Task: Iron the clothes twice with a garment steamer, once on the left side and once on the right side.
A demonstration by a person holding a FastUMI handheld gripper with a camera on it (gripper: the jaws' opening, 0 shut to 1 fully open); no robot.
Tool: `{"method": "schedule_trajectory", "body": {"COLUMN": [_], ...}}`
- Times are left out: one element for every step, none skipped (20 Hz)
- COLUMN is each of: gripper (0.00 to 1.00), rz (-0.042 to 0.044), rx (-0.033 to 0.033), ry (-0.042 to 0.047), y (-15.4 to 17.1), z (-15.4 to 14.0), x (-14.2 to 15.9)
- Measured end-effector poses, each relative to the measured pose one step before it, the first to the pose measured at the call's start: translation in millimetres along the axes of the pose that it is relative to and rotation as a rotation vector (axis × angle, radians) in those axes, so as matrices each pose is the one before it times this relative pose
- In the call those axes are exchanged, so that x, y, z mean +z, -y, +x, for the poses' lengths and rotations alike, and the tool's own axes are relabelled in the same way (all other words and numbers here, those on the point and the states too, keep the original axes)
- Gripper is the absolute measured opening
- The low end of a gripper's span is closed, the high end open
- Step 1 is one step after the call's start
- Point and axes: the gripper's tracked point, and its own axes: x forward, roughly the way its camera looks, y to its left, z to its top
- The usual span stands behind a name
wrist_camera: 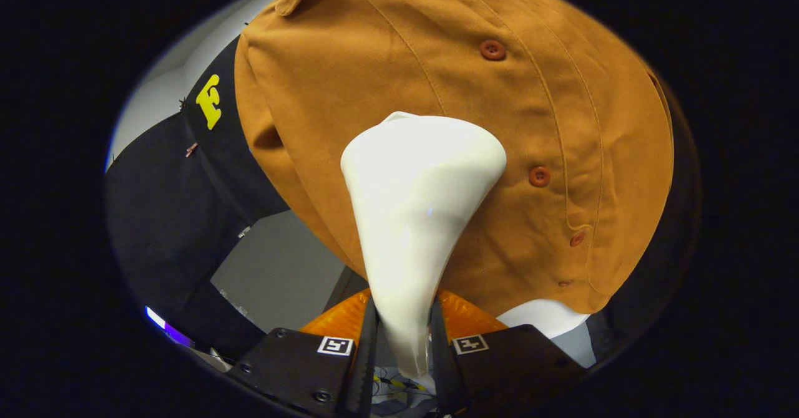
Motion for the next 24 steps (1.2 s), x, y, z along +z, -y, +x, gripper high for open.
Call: {"method": "schedule_trajectory", "body": {"gripper": [0.43, 0.43, 0.43, 0.43, 0.43, 0.43, 0.43, 0.43, 0.43, 0.43, 0.43, 0.43, 0.43, 0.43, 0.43, 0.43, 0.43, 0.43, 0.43, 0.43, 0.43, 0.43, 0.43, 0.43], "rz": [0.00051, 0.00349, 0.00593, 0.00837, 0.00863, 0.00655, 0.00520, 0.00529, 0.00109, -0.00057, -0.00445, -0.00965, -0.01381, -0.01441, -0.01453, -0.01366, -0.01371, -0.01333, -0.01350, -0.00984, -0.00542, -0.01205, -0.01223, -0.00431], "rx": [-0.00850, -0.00857, -0.00910, -0.00933, -0.00975, -0.01231, -0.01390, -0.01391, -0.01410, -0.01250, -0.00980, -0.00783, -0.00984, -0.01382, -0.01390, -0.00695, -0.00598, -0.01419, -0.01473, -0.00580, -0.00085, -0.00529, -0.00601, -0.00316], "ry": [-0.01356, -0.01433, -0.01371, -0.01140, -0.01021, -0.00885, -0.00356, 0.00009, 0.00919, 0.01788, 0.02684, 0.03309, 0.03478, 0.03594, 0.03741, 0.04392, 0.04249, 0.03714, 0.03068, 0.03142, 0.02708, 0.02458, 0.01783, 0.01387], "y": [4.08, 2.29, 2.18, 4.21, 3.66, 2.96, 2.86, 2.69, 2.46, 3.01, 1.56, 1.06, 1.35, 3.05, 3.91, 3.80, 3.79, 6.50, 7.15, 7.01, 5.06, 6.05, 6.80, 7.58], "z": [1.97, 1.29, 1.80, 1.62, -0.71, -2.34, -2.78, -4.86, -6.56, -9.36, -9.75, -12.95, -12.45, -11.45, -9.92, -10.87, -6.10, -7.95, -3.69, -3.36, -1.02, 1.01, 2.57, 3.74], "x": [-6.26, -6.94, -6.17, -6.88, -5.23, -5.89, -3.52, -1.89, 2.30, 3.59, 7.35, 9.38, 12.34, 14.58, 16.63, 14.48, 16.94, 17.18, 15.50, 15.59, 13.79, 12.04, 10.39, 6.70]}}
